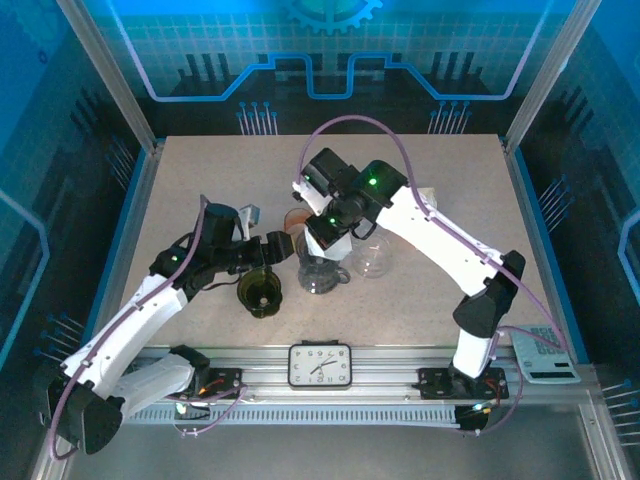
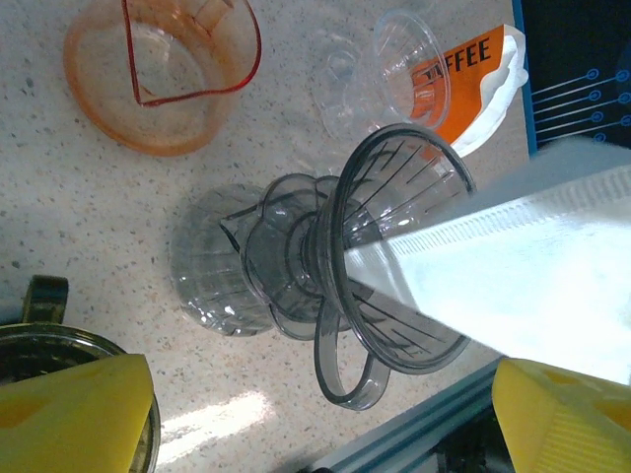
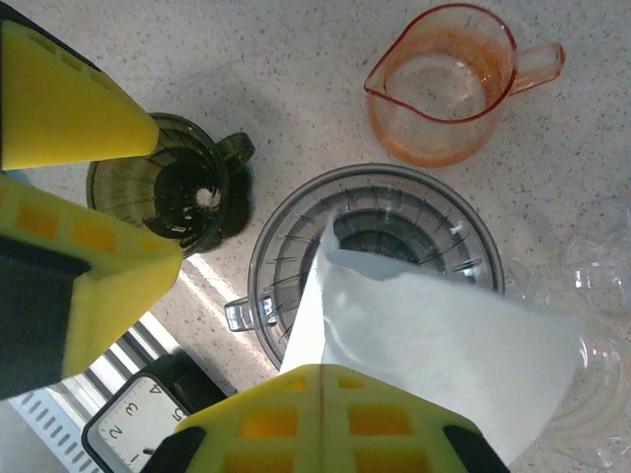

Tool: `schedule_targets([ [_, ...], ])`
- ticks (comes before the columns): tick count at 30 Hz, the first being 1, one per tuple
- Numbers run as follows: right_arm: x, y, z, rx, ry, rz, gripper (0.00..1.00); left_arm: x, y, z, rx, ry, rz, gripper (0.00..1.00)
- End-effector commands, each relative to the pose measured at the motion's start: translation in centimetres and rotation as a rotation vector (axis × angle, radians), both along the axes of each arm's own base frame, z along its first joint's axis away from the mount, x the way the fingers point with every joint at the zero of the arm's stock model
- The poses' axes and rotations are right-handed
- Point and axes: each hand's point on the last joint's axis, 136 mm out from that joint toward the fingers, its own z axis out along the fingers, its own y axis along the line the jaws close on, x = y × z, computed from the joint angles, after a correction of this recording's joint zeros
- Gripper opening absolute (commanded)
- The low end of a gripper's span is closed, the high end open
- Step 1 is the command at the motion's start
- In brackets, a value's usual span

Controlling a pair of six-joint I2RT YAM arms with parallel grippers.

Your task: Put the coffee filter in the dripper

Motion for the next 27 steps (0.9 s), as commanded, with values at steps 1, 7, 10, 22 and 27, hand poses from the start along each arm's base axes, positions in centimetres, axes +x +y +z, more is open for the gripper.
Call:
schedule_targets([
  [1, -0.1, 0.7, -1.2, -0.049, 0.007, 0.030, 0.00, 0.0, -0.6, 0.2, -0.048, 0.000, -0.021, 0.91],
  [7, 0.1, 1.6, -3.0, -0.072, 0.022, 0.041, 0.00, 0.1, -0.8, 0.0, -0.056, 0.012, -0.027, 0.92],
  [10, 0.1, 1.8, -3.8, -0.077, 0.039, 0.043, 0.01, 0.1, -0.8, 0.0, -0.058, 0.015, -0.025, 0.92],
  [22, 0.1, 1.7, -6.5, -0.088, 0.070, 0.028, 0.04, 0.2, -0.8, 0.2, -0.064, 0.013, -0.013, 0.99],
  [27, 0.2, 1.9, -5.9, -0.056, 0.059, 0.023, 0.14, 0.1, -0.7, 0.5, -0.067, 0.004, -0.009, 0.99],
])
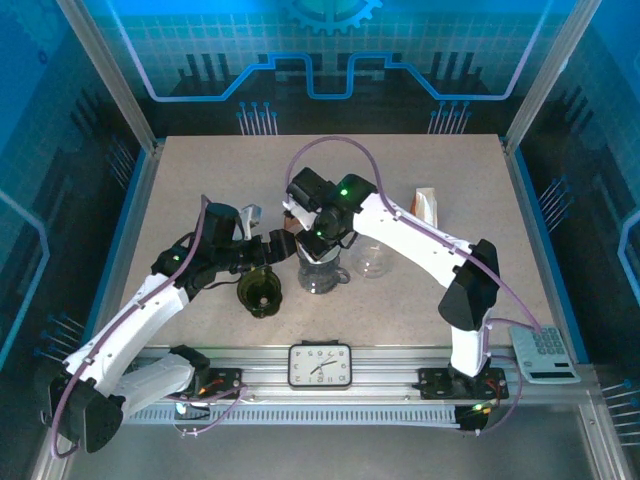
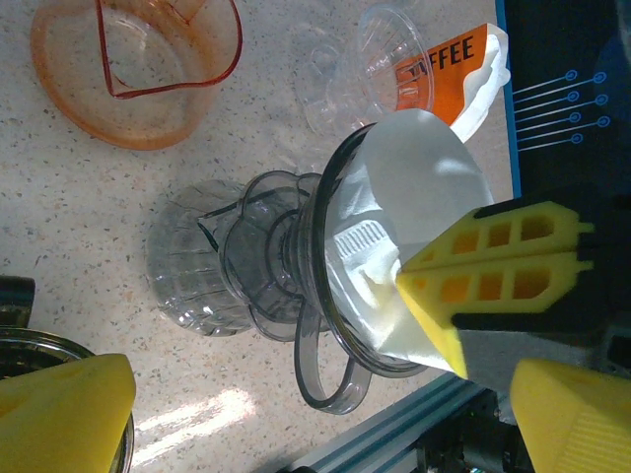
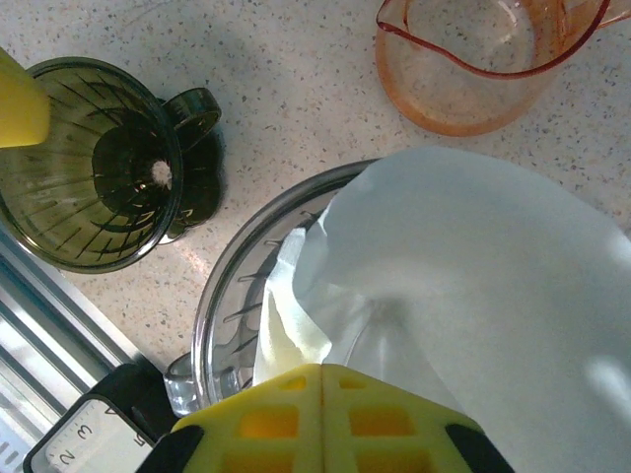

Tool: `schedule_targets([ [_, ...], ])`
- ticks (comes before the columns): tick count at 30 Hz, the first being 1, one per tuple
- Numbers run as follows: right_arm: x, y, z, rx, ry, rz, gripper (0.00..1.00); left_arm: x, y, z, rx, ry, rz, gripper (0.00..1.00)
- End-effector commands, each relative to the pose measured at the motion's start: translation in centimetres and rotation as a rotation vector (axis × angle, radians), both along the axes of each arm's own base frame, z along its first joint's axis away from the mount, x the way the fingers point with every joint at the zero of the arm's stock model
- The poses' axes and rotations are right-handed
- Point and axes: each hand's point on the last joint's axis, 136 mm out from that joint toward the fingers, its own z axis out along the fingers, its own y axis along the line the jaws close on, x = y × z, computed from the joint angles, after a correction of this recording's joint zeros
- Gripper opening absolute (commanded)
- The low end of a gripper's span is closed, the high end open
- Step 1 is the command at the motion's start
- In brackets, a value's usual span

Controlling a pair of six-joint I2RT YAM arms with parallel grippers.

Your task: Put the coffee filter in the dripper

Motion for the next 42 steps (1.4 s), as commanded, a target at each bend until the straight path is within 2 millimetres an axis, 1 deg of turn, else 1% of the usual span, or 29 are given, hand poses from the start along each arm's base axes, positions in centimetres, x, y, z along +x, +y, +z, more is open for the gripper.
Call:
schedule_targets([
  [1, -0.2, 0.5, 1.0, 0.045, -0.019, 0.006, 0.19, 0.0, -0.1, 0.4, -0.028, -0.009, -0.002, 0.99],
  [3, -0.1, 0.5, 1.9, 0.071, -0.042, 0.002, 0.26, 0.0, -0.1, 0.4, -0.028, -0.008, 0.000, 0.99],
  [6, 0.0, 0.2, 3.0, 0.112, -0.068, -0.014, 0.39, 0.1, -0.1, 0.6, -0.031, -0.010, 0.005, 0.99],
  [10, 0.1, -0.4, 4.3, 0.167, -0.103, -0.042, 0.52, 0.2, 0.0, 0.9, -0.036, -0.013, 0.014, 0.99],
  [13, 0.3, -1.2, 5.0, 0.204, -0.120, -0.075, 0.59, 0.5, -0.1, 1.1, -0.043, -0.014, 0.019, 0.98],
  [15, 0.3, -1.8, 5.7, 0.239, -0.143, -0.098, 0.61, 0.7, -0.2, 1.3, -0.048, -0.013, 0.016, 0.97],
  [18, 0.4, -2.4, 6.0, 0.286, -0.166, -0.120, 0.63, 1.3, -0.6, 1.4, -0.053, -0.010, 0.010, 0.94],
  [21, 0.6, -3.2, 6.3, 0.314, -0.210, -0.146, 0.64, 2.0, -1.2, 1.8, -0.063, -0.013, 0.002, 0.88],
  [25, 0.3, -3.6, 7.5, 0.385, -0.281, -0.137, 0.64, 2.6, -2.2, 2.1, -0.063, -0.012, -0.022, 0.82],
  [28, 0.4, -4.0, 7.9, 0.414, -0.305, -0.141, 0.67, 2.7, -2.7, 2.1, -0.037, -0.004, -0.037, 0.80],
  [31, 0.6, -4.1, 7.6, 0.414, -0.295, -0.148, 0.67, 2.8, -2.5, 1.7, -0.027, 0.006, -0.025, 0.76],
  [34, 0.8, -4.1, 7.4, 0.423, -0.303, -0.164, 0.67, 2.9, -2.6, 2.0, -0.031, 0.001, -0.023, 0.75],
  [36, 1.2, -4.8, 7.1, 0.396, -0.310, -0.197, 0.66, 2.7, -2.6, 2.4, -0.027, -0.004, -0.035, 0.75],
  [39, 1.6, -5.8, 6.5, 0.379, -0.286, -0.239, 0.62, 2.3, -3.0, 2.6, -0.003, -0.013, -0.076, 0.71],
  [42, 2.0, -6.8, 5.9, 0.379, -0.265, -0.291, 0.56, 2.0, -3.6, 2.3, 0.033, -0.009, -0.120, 0.69],
])
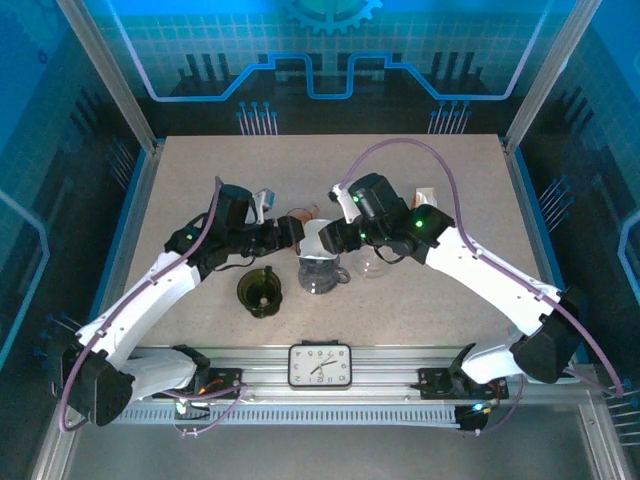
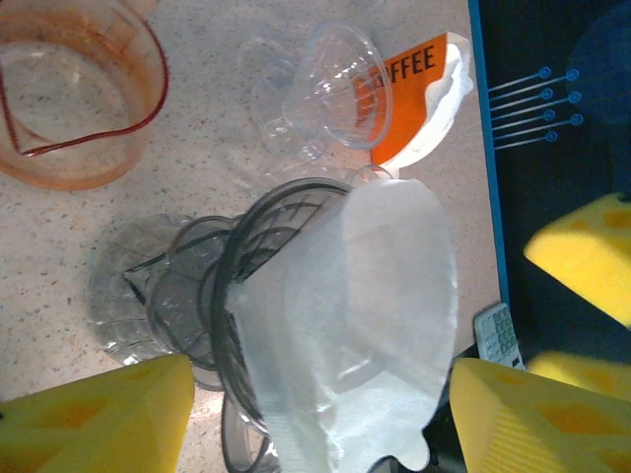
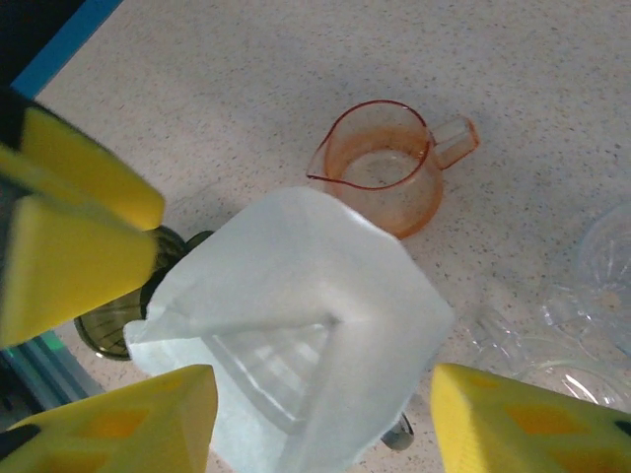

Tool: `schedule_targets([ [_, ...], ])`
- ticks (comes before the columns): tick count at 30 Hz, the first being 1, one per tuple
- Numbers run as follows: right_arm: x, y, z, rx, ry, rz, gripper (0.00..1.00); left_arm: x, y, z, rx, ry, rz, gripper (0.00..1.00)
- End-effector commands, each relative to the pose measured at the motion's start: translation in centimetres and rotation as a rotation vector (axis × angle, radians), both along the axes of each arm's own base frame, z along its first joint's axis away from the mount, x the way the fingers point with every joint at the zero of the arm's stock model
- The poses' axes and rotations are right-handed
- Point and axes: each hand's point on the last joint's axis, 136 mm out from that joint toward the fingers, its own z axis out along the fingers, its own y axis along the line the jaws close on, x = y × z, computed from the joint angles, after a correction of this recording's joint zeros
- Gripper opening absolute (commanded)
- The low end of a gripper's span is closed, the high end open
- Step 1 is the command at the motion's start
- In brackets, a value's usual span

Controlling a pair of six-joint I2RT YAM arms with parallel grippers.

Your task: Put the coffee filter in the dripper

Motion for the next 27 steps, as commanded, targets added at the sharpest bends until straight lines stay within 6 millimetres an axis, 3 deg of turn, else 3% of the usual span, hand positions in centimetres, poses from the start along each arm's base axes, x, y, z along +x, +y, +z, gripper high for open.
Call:
schedule_targets([
  [1, 0.7, -1.7, -0.3, 0.018, 0.027, -0.086, 0.55, -0.4, -0.7, 0.1, 0.050, -0.003, -0.071, 0.67],
  [10, 0.7, -1.8, -3.0, -0.039, 0.147, -0.090, 0.36, -0.1, -0.9, -1.5, 0.082, 0.005, -0.104, 0.45],
  [19, 1.0, -1.2, -3.9, -0.103, 0.133, -0.075, 0.15, 0.2, -0.3, -3.2, 0.104, 0.029, -0.077, 0.38],
  [27, 1.1, -0.6, -4.3, -0.176, 0.108, -0.057, 0.13, 0.3, 0.7, -4.2, 0.136, 0.045, -0.054, 0.32],
])
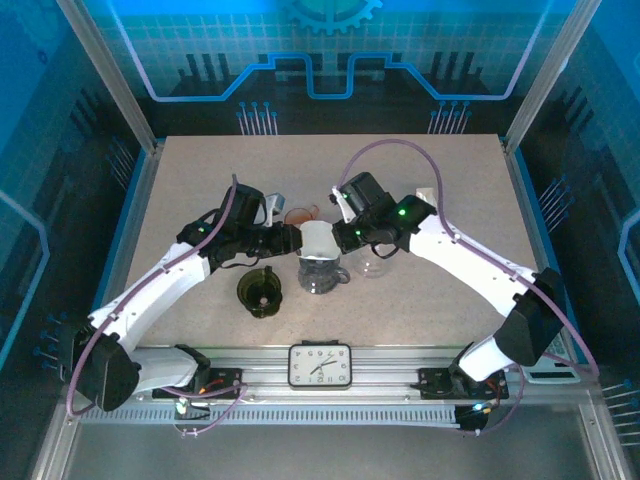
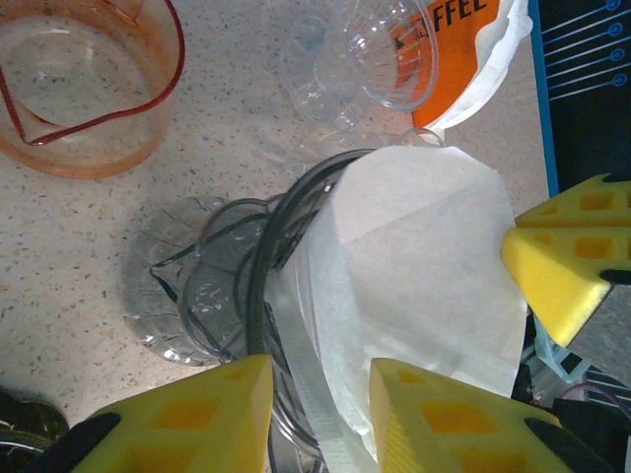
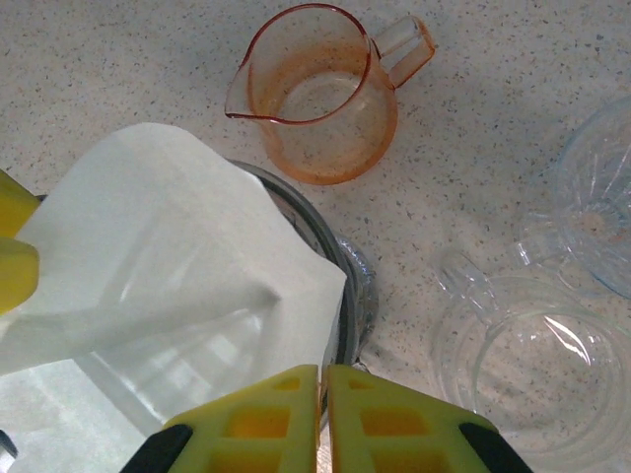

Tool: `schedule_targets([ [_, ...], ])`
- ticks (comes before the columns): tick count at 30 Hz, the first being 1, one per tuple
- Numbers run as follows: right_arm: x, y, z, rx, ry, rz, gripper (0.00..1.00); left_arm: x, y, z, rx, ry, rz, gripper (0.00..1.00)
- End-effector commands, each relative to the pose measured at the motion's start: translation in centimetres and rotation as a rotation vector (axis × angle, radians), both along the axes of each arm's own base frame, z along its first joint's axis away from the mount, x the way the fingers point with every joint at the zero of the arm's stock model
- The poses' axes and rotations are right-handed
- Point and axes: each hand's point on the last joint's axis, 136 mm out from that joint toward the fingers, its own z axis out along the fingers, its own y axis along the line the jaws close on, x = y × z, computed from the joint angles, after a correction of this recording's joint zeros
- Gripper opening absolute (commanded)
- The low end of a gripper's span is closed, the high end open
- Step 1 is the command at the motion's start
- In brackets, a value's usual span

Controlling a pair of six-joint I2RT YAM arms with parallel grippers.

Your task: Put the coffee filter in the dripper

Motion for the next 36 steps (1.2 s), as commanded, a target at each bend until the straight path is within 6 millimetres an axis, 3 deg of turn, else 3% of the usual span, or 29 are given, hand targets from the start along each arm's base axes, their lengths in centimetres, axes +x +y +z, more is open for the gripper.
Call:
schedule_targets([
  [1, 0.0, 0.1, 0.1, -0.055, -0.017, 0.015, 0.14, 0.1, 0.8, -1.3, 0.039, 0.016, 0.012, 0.32],
  [3, 0.2, -0.1, 0.4, -0.067, -0.035, 0.004, 0.21, 0.0, 0.9, -1.4, 0.040, 0.016, 0.013, 0.32],
  [6, 0.7, -0.1, 1.5, -0.054, -0.082, -0.005, 0.58, 0.0, 0.9, -1.2, 0.030, 0.010, 0.014, 0.34],
  [8, 1.0, 0.2, 2.1, -0.040, -0.097, 0.002, 0.66, 0.0, 0.8, -1.2, 0.028, 0.010, 0.015, 0.35],
  [14, 1.2, 2.0, 0.7, -0.041, -0.023, 0.045, 0.69, 0.0, 0.8, -1.5, 0.027, 0.017, 0.015, 0.36],
  [25, 0.6, 1.7, -2.7, -0.105, 0.047, 0.062, 0.70, 0.0, 0.8, -1.4, 0.019, 0.016, 0.020, 0.37],
  [33, 0.5, 1.7, -3.3, -0.124, 0.051, 0.067, 0.70, -0.1, 0.2, 1.0, -0.055, -0.033, 0.019, 0.54],
  [36, 0.4, 1.9, -3.6, -0.125, 0.056, 0.068, 0.70, -0.2, -0.1, 1.3, -0.073, -0.032, 0.005, 0.56],
])
